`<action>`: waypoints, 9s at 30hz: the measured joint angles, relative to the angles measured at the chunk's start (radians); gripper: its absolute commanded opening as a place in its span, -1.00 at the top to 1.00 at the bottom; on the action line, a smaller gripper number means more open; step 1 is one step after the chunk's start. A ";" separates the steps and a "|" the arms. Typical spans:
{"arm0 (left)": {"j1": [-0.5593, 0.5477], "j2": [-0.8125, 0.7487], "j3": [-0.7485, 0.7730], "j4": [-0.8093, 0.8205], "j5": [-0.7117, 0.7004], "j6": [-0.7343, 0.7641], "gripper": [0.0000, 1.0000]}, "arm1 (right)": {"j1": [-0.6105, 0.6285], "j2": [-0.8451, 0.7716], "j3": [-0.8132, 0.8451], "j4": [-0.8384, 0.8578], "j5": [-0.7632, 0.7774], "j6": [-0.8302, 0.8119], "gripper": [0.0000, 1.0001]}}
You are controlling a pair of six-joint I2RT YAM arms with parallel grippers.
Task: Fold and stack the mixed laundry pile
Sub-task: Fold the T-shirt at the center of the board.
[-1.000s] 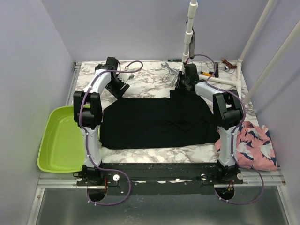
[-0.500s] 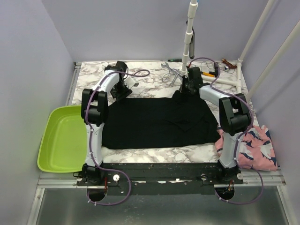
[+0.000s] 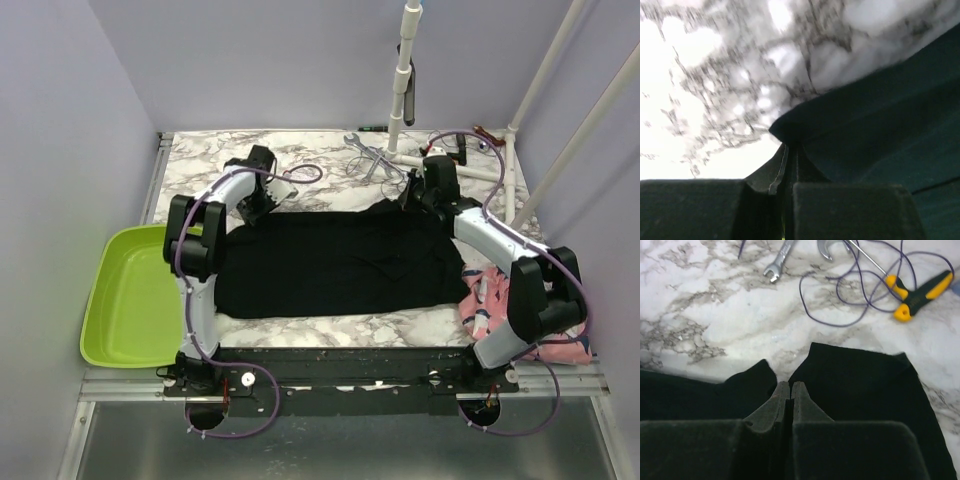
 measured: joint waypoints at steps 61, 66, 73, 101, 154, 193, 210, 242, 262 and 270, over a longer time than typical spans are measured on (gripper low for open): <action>-0.034 -0.808 -0.995 0.269 -0.031 0.292 1.00 | 0.007 -0.557 -0.563 -0.196 0.018 0.227 0.99; -0.034 -0.807 -0.917 0.290 -0.069 0.274 1.00 | 0.007 -0.545 -0.520 -0.214 0.084 0.225 0.99; -0.033 -0.671 -0.701 0.432 -0.195 0.244 1.00 | 0.000 -0.278 -0.202 -0.221 0.242 0.150 0.99; -0.024 -0.696 -0.961 0.519 -0.163 0.339 1.00 | 0.061 -0.304 -0.440 -0.323 -0.105 0.275 0.25; -0.024 -0.751 -0.838 0.360 -0.111 0.270 -0.14 | -0.042 -0.249 -0.190 -0.484 0.278 0.234 0.19; 0.077 -0.570 -0.510 0.202 -0.042 0.056 -0.17 | -0.152 0.021 0.031 -0.292 0.199 0.123 -0.04; -0.237 -0.425 -0.814 0.583 -0.516 0.245 -0.17 | -0.152 0.225 0.053 -0.303 0.158 0.173 0.03; 0.002 -0.794 -0.682 0.046 0.081 0.067 -0.33 | 0.117 -0.132 0.075 -0.118 0.126 -0.167 -0.22; 0.109 -0.679 -0.721 0.008 0.260 0.003 -0.26 | 1.054 0.209 -0.272 0.541 -0.265 -0.919 0.14; 0.090 -0.661 -0.743 -0.010 0.269 0.042 -0.27 | 1.061 0.313 -0.167 0.607 -0.273 -0.942 0.15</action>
